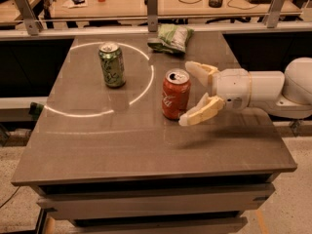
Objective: Knock coke can over
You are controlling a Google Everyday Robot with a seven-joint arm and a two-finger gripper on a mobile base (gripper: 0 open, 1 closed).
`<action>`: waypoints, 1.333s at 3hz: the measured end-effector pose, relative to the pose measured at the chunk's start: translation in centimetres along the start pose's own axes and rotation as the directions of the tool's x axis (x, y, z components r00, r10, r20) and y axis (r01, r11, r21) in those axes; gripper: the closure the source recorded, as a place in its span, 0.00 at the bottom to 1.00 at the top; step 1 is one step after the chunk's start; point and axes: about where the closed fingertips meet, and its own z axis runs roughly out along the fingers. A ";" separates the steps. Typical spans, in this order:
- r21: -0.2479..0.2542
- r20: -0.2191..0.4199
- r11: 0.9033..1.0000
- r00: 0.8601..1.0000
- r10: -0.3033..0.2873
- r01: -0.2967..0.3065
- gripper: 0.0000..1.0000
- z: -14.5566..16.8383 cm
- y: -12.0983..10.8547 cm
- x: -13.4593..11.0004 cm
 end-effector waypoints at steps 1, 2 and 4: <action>-0.032 0.013 0.999 1.000 0.001 -0.001 0.00 1.3 -0.1 0.2; -0.052 0.024 0.999 1.000 0.012 -0.011 0.00 2.4 0.0 0.5; -0.084 0.054 0.996 0.998 0.014 -0.010 0.42 3.1 0.1 0.1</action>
Offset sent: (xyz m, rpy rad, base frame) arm 0.0080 0.0271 -0.0151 0.0373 0.0294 0.0603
